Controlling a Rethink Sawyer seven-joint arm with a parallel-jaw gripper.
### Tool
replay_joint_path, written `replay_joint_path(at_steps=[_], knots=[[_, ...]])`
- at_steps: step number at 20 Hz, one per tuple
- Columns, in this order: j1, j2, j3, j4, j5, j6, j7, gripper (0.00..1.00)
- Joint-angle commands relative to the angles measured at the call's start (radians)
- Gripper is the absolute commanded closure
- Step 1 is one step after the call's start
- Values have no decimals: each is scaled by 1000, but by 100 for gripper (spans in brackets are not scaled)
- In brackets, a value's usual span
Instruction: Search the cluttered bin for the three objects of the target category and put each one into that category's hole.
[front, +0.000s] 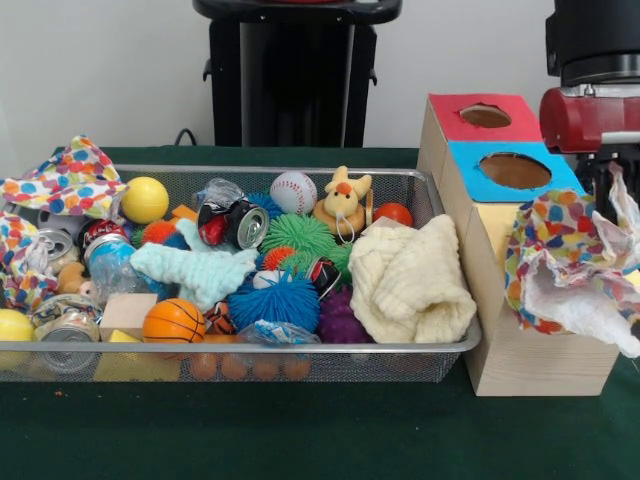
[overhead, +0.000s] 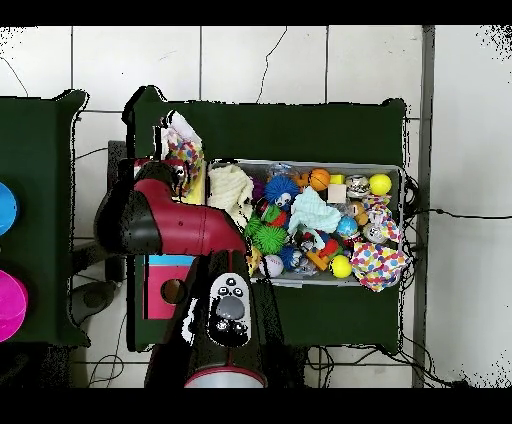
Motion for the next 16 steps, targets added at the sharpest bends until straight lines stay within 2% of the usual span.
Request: replay_joint_path(at_steps=[1,7,12,14,16], knots=[[23,41,-12,104,55,-28,285,100],[110,25,-148,130,142,10,316,100],[114,17,-124,182,206,-1,365,100],[160,22,-155,186,259,11,389,100],[240,33,-230,165,319,68,404,100]])
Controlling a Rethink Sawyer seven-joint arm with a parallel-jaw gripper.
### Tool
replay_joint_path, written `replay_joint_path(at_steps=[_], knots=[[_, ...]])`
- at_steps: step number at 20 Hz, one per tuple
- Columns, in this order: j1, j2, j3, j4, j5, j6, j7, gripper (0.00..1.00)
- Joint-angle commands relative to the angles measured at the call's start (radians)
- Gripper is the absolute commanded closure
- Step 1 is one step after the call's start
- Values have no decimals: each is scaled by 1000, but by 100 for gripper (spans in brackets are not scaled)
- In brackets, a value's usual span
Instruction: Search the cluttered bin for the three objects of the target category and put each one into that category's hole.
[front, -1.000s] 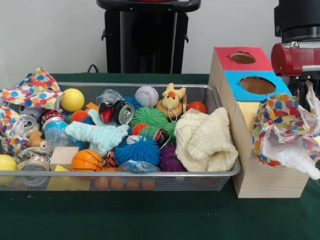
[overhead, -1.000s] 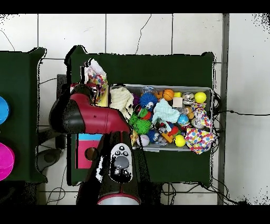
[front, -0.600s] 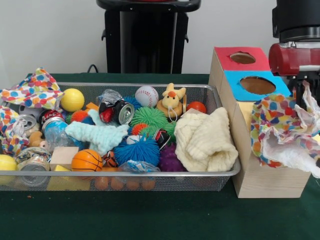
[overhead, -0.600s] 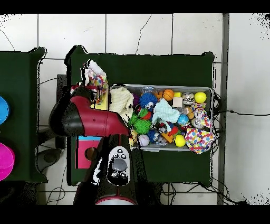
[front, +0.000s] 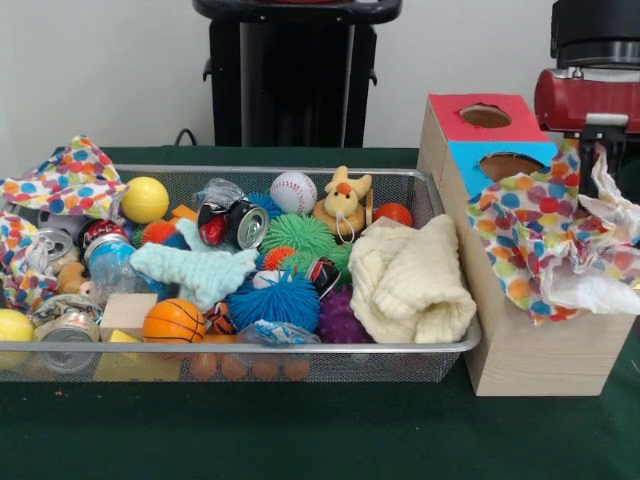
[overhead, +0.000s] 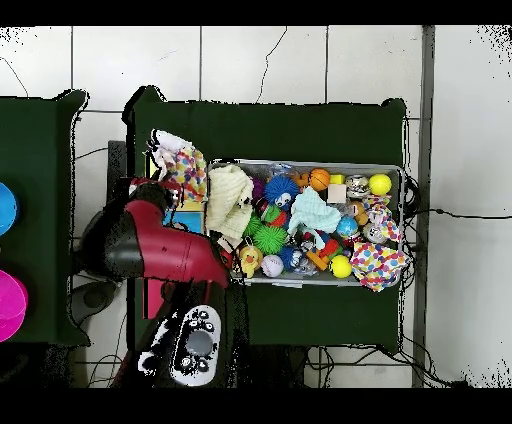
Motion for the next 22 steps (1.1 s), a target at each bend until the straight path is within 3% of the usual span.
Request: replay_joint_path(at_steps=[1,6,11,14,16,18,22], knots=[[118,36,-116,71,158,109,353,100],[198,23,-189,52,195,231,388,100],[177,-19,-136,58,190,265,392,100],[124,-68,-62,77,178,278,366,100],[28,-91,44,80,131,249,264,100],[-28,-94,93,50,99,285,187,100],[-80,-95,88,-24,15,348,96,100]])
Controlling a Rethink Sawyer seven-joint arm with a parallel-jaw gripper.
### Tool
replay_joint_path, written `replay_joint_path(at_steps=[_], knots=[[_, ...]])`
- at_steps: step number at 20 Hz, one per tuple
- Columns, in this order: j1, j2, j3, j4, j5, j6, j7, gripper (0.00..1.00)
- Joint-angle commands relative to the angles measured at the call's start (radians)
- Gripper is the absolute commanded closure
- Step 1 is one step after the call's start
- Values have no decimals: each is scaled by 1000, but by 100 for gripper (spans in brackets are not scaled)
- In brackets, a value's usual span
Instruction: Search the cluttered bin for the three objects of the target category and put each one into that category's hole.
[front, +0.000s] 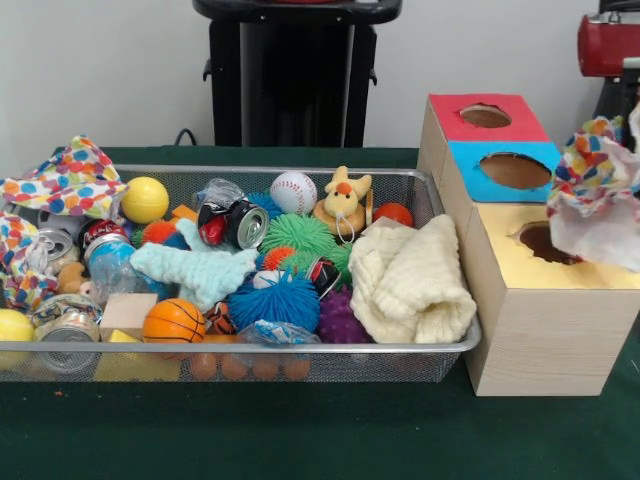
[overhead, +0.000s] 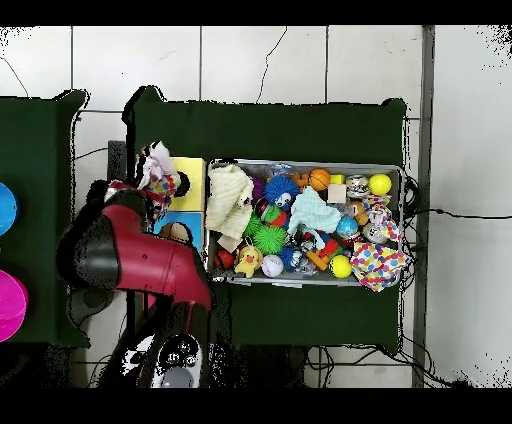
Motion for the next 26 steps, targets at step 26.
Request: replay_joint_path(at_steps=[26], knots=[[-73,63,72,-52,-236,28,167,100]])
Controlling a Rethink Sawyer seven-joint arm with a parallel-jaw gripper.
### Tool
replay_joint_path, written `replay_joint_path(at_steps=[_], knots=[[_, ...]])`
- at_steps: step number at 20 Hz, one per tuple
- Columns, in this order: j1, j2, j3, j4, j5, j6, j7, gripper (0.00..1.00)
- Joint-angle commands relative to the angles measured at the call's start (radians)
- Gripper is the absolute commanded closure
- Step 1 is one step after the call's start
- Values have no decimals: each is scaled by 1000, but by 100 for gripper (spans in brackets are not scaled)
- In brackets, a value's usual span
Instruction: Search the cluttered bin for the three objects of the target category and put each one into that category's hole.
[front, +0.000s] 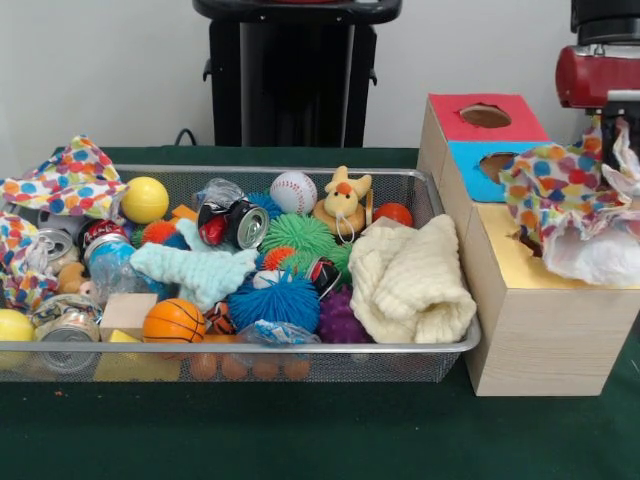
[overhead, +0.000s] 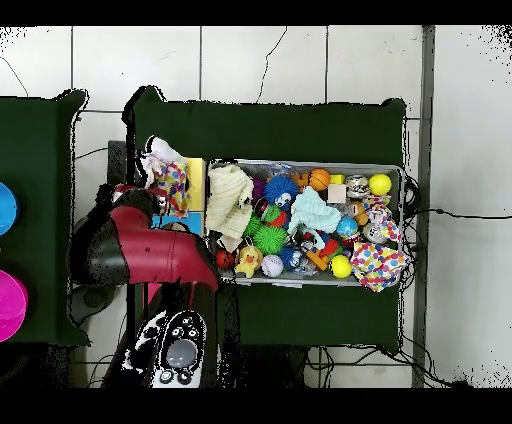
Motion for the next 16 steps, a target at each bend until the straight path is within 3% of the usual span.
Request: replay_joint_path(at_steps=[1,4,7,12,16], knots=[[-22,30,16,-17,19,87,175,100],[34,31,-59,-79,25,169,175,100],[40,15,-80,-113,12,218,157,100],[-112,-5,95,-13,-12,112,108,100],[-197,37,185,23,-56,8,108,100]])
